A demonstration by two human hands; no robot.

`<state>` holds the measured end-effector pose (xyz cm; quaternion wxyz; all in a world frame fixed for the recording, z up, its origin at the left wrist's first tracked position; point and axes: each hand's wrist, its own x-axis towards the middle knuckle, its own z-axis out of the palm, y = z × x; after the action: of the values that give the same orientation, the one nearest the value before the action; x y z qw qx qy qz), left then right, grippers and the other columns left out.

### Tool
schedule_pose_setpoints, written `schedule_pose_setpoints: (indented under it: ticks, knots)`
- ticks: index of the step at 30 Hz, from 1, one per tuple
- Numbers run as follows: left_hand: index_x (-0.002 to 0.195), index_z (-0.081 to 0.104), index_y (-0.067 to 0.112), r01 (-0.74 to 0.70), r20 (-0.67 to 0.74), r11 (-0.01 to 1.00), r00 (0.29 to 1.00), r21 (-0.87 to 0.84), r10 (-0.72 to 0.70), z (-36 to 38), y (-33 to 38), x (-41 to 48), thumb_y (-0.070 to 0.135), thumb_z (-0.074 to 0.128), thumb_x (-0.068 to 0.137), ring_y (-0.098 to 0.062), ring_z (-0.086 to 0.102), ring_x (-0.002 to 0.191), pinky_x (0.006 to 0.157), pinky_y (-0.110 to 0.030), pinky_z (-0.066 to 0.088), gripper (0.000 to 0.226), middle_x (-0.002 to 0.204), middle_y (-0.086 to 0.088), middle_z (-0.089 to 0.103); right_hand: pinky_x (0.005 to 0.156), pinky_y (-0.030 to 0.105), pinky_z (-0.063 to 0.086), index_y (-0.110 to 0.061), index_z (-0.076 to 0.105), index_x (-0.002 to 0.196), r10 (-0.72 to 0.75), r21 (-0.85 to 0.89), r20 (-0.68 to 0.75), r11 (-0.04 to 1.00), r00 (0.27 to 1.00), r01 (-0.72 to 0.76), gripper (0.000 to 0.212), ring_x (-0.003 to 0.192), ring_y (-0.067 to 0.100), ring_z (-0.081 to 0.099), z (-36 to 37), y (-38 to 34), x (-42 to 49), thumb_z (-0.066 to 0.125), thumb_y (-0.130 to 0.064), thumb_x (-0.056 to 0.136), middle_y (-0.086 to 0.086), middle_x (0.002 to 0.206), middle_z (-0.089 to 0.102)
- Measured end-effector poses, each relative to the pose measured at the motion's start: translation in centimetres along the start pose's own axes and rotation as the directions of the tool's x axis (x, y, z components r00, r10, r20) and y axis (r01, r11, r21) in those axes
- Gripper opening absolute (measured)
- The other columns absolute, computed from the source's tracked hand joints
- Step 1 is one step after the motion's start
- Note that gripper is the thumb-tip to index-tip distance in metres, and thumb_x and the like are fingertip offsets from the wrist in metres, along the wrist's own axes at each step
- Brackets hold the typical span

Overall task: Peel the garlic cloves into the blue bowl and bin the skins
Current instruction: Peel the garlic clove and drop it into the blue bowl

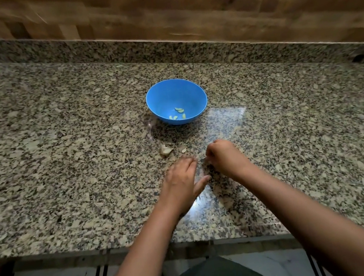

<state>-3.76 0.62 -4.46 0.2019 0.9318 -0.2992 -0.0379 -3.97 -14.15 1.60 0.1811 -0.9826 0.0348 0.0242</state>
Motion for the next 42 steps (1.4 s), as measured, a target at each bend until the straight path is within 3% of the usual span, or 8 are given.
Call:
schedule_pose_setpoints:
  ticks: [12,15,18,21,24,31,36,42]
  knots:
    - [0.145,0.031,0.011,-0.044,-0.091,0.999,0.995,0.000,0.044,0.3,0.0,0.0,0.050,0.035,0.097,-0.018,0.024,0.142,0.116,-0.027,0.009,0.062,0.152,-0.005,0.032,0.071,0.021,0.029,0.001,0.057,0.096,-0.134,-0.170,0.063,0.975,0.989,0.143,0.011,0.082,0.016,0.040,0.5,-0.4,-0.7,0.048,-0.002,0.090,0.014,0.099,0.055]
    - [0.141,0.040,0.012,-0.034,-0.106,0.994,0.994,-0.107,0.023,0.3,-0.1,-0.1,0.045,0.037,0.097,-0.017,0.030,0.138,0.114,-0.027,0.015,0.054,0.147,-0.003,0.039,0.062,0.016,0.034,-0.004,0.062,0.088,0.039,0.090,-0.031,0.995,0.999,-0.036,0.010,0.078,0.016,0.052,1.0,0.5,-0.6,0.052,-0.004,0.090,0.005,0.087,0.058]
    - [0.124,0.058,0.012,0.015,-0.160,0.939,0.984,-0.343,-0.075,-0.4,0.1,0.5,0.031,0.052,0.094,-0.016,0.050,0.120,0.104,-0.026,0.033,0.036,0.126,-0.003,0.058,0.061,0.021,0.051,0.000,0.067,0.095,0.372,0.659,0.087,0.675,0.924,-0.333,0.011,0.066,0.014,0.060,1.1,0.9,-0.8,0.060,-0.005,0.088,0.007,0.081,0.066]
    - [0.108,0.066,0.013,0.144,-0.108,0.753,0.955,-0.642,-0.275,-1.7,1.1,1.1,0.022,0.063,0.088,-0.012,0.062,0.094,0.083,-0.024,0.051,0.021,0.103,-0.002,0.067,0.052,0.023,0.053,0.002,0.067,0.092,0.396,0.885,0.216,0.308,0.893,-0.351,0.009,0.055,0.015,0.059,1.1,0.3,-1.9,0.061,-0.001,0.087,0.015,0.075,0.066]
    - [0.096,0.067,0.015,0.210,-0.022,0.548,0.922,-0.810,-0.387,-2.3,2.2,1.5,0.018,0.066,0.086,-0.009,0.066,0.082,0.070,-0.018,0.054,0.011,0.088,0.003,0.069,0.056,0.024,0.054,0.003,0.068,0.094,0.383,0.920,0.214,0.231,0.899,-0.317,0.012,0.060,0.018,0.061,1.1,-0.3,-2.7,0.064,-0.001,0.084,0.020,0.081,0.069]
    - [0.086,0.069,0.015,0.208,0.020,0.414,0.910,-0.886,-0.415,-3.2,2.1,2.0,0.011,0.069,0.083,-0.016,0.067,0.082,0.074,-0.024,0.055,0.005,0.084,-0.002,0.071,0.059,0.024,0.057,0.009,0.065,0.086,0.331,0.962,0.272,-0.072,0.904,-0.263,0.007,0.058,0.018,0.064,0.2,-1.1,-3.3,0.059,0.006,0.083,0.016,0.074,0.067]
    - [0.083,0.068,0.013,0.187,0.006,0.347,0.887,-0.919,-0.462,-3.8,2.7,1.9,0.004,0.070,0.081,-0.011,0.064,0.072,0.067,-0.021,0.056,0.009,0.079,-0.001,0.069,0.058,0.023,0.057,0.010,0.065,0.087,0.335,0.953,0.302,-0.103,0.892,-0.284,0.008,0.060,0.019,0.064,-0.1,-1.3,-3.2,0.061,0.008,0.080,0.017,0.077,0.067]
    - [0.076,0.058,0.021,0.131,-0.155,0.552,0.883,-0.824,-0.442,-4.0,3.1,1.6,0.005,0.068,0.082,-0.006,0.059,0.064,0.057,-0.022,0.054,0.021,0.073,0.004,0.062,0.054,0.022,0.056,0.010,0.063,0.085,0.414,0.956,0.293,-0.159,0.862,-0.248,0.006,0.058,0.020,0.060,0.0,-2.3,-3.3,0.058,0.011,0.081,0.015,0.071,0.065]
